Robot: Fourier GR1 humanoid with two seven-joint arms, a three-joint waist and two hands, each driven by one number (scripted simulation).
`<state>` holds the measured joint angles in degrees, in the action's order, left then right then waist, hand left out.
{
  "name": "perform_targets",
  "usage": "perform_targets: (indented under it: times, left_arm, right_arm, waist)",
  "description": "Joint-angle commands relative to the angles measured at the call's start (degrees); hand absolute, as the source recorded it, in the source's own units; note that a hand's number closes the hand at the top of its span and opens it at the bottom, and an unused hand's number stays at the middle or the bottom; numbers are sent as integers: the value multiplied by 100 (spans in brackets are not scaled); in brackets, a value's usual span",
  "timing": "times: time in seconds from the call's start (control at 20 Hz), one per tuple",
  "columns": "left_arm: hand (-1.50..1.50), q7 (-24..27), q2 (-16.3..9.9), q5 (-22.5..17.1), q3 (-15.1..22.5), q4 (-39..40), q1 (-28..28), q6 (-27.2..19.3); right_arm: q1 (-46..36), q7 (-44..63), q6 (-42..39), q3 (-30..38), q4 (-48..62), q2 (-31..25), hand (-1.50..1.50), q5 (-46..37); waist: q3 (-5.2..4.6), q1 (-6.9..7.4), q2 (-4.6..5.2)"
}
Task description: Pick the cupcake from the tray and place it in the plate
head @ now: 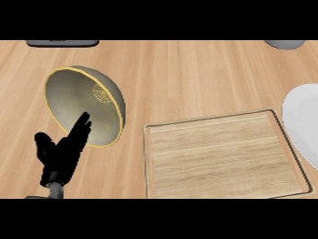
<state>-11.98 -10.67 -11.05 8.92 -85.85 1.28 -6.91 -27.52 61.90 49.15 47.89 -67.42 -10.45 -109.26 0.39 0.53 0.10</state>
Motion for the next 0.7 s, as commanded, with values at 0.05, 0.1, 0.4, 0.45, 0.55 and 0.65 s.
perform_targets:
  times: [0.05, 0.1, 0.4, 0.45, 0.55, 0.65]
  left_arm:
    - [0, -90, 80, -78, -22, 322, -63, 59]
    - [0, -14, -46, -53, -47, 129, 109, 111]
    - [0, -190, 60, 101, 53, 86, -11, 12]
    - [0, -64, 53, 43, -68, 285, -36, 55]
    - [0, 25, 46, 41, 15, 166, 142, 161]
    - [0, 93, 85, 9, -126, 445, -85, 128]
  right_arm:
    - [-119, 358, -295, 710, 832, -167, -150, 1175]
    - [-150, 320, -342, 777, 1075, -138, -150, 1384]
    - [-86, -1461, 612, 520, 2457, -1114, -150, 3661]
    - [-10, -1821, 811, 420, 2319, -985, -150, 4045]
    - [-32, -2284, 1288, 357, 2391, -980, -150, 4434]
    - [221, -2862, 1494, 226, 1898, -961, -150, 4926]
  waist:
    - [-24, -83, 26]
    - [-22, -13, 16]
    - [-17, -2, 13]
    - [-19, -30, 8]
    - [-14, 10, 13]
    - [-17, -95, 0]
